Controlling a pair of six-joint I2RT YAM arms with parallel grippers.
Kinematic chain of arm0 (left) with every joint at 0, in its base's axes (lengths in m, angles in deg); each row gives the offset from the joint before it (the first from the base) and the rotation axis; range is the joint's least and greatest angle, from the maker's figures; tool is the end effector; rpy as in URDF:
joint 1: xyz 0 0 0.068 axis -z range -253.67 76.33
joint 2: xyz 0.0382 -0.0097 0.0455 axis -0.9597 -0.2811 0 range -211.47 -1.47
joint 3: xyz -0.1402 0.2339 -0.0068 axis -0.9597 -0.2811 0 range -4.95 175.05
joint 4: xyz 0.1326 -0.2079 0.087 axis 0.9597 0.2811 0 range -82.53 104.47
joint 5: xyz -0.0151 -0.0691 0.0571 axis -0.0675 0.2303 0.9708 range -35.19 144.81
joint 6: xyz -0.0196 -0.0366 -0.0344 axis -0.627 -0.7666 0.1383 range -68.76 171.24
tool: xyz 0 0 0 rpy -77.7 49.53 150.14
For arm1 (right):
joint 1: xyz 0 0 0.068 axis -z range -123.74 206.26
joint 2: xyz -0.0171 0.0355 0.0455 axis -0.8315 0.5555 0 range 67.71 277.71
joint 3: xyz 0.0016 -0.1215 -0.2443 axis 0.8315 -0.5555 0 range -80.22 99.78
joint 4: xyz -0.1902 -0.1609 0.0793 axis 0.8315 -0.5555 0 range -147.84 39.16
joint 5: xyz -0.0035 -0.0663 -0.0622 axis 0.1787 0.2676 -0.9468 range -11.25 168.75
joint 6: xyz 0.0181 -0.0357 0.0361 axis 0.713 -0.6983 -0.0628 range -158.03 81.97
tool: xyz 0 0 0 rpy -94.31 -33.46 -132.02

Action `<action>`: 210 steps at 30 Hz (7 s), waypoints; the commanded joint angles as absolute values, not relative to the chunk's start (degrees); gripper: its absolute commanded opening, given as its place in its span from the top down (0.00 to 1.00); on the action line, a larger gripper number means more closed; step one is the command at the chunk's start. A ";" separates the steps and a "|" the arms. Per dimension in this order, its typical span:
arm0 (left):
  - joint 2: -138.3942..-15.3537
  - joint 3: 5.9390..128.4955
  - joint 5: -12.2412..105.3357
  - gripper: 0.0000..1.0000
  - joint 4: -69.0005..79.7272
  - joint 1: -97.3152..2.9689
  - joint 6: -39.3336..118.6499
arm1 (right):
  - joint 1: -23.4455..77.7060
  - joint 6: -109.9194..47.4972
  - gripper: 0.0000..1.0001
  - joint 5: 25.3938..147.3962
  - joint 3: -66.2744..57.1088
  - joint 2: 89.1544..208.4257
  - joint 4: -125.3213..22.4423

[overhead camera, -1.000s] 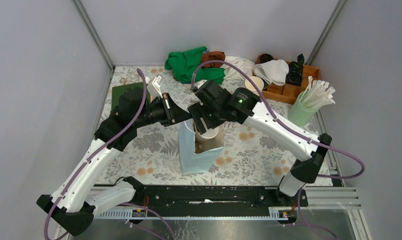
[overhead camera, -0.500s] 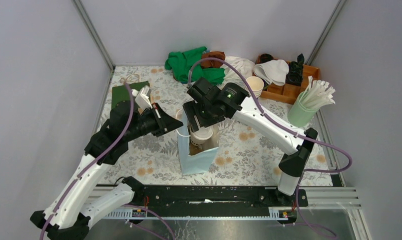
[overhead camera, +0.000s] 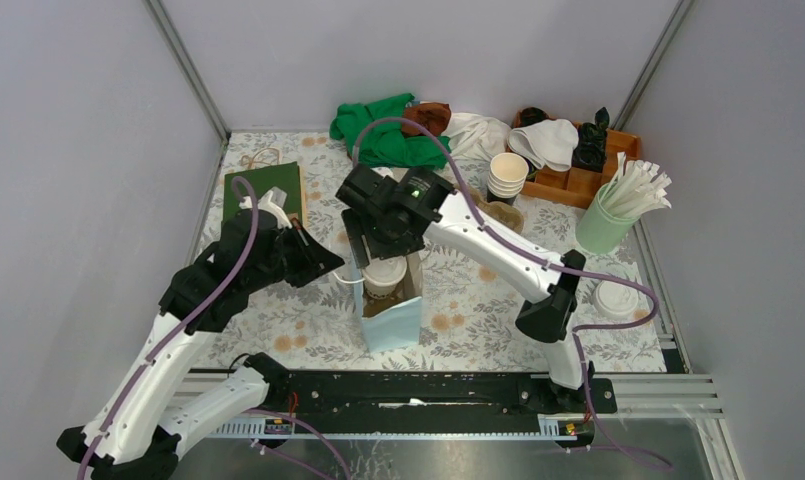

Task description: Pack the takeout coffee

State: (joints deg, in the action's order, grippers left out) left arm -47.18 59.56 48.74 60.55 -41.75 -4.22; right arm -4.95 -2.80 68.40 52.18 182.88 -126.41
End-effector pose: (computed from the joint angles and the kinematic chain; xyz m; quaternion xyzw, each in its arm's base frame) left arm 0.1157 -0.0765 0.3766 -0.1558 0.8694 -0.3562 0.3051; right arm 0.2011 0.3526 0.3895 -0.1913 0.9392 0.1447 0.2458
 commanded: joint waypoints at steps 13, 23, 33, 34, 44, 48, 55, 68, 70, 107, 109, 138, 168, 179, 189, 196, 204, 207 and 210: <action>-47.29 67.92 61.55 1.00 72.60 -41.56 -1.60 | -8.43 5.65 0.54 62.14 47.72 181.77 -128.81; -46.93 66.98 60.24 1.00 70.62 -41.59 -1.63 | -9.13 7.78 0.54 63.04 42.23 182.31 -127.31; -47.94 65.87 58.56 1.00 68.42 -41.58 -1.59 | -9.13 9.38 0.55 61.96 45.21 183.42 -126.99; -47.85 65.55 58.08 1.00 67.96 -41.59 -1.63 | -9.09 10.30 0.55 62.20 46.13 184.06 -127.73; -47.58 60.11 49.60 1.00 59.37 -41.52 -2.65 | -4.63 11.82 0.57 65.09 32.50 177.71 -122.67; -48.17 58.44 46.06 1.00 54.16 -41.55 -3.22 | -0.63 7.74 0.57 64.17 30.03 175.43 -121.20; -50.78 56.56 38.44 1.00 42.66 -41.43 -3.51 | 4.84 -2.79 0.57 61.75 34.81 177.32 -121.56; -58.08 71.22 46.67 0.32 47.43 -39.39 7.48 | 8.56 -13.14 0.58 69.78 35.55 174.81 -116.46; -60.69 77.08 49.52 0.17 50.63 -39.95 12.61 | 8.49 -12.75 0.59 71.96 32.92 172.22 -114.28; -99.86 86.58 -0.22 0.38 18.89 -50.37 49.41 | 7.60 -13.58 0.63 71.23 12.66 156.11 -106.14; -101.60 87.90 -1.09 0.41 19.91 -49.72 49.79 | 7.60 -13.62 0.63 70.97 11.99 155.81 -105.69; -92.49 85.46 12.75 1.00 29.97 -48.04 50.61 | 7.57 -14.77 0.65 69.49 11.95 153.67 -110.64; -67.01 56.78 33.25 1.00 2.12 -41.33 33.76 | -1.20 -26.74 0.66 61.84 4.81 153.46 -104.54; -67.34 57.75 34.13 1.00 7.37 -38.91 33.05 | -1.83 -27.02 0.65 57.39 -1.84 151.13 -100.69; -67.64 57.71 33.94 1.00 12.12 -38.60 33.65 | -1.82 -25.80 0.64 61.12 -4.83 151.30 -97.53; -67.51 57.50 34.00 1.00 14.17 -38.60 33.76 | -0.52 -26.37 0.64 63.84 -5.62 152.11 -96.36; -68.92 57.10 33.87 1.00 17.55 -38.65 34.32 | 2.97 -28.48 0.63 68.98 -4.53 154.03 -95.92; -69.95 57.38 35.66 1.00 19.49 -38.76 33.79 | 3.78 -28.33 0.63 71.15 -3.88 154.65 -96.32; -71.24 57.77 36.46 1.00 20.37 -39.73 32.41 | 4.59 -27.97 0.62 73.45 -2.42 156.10 -97.68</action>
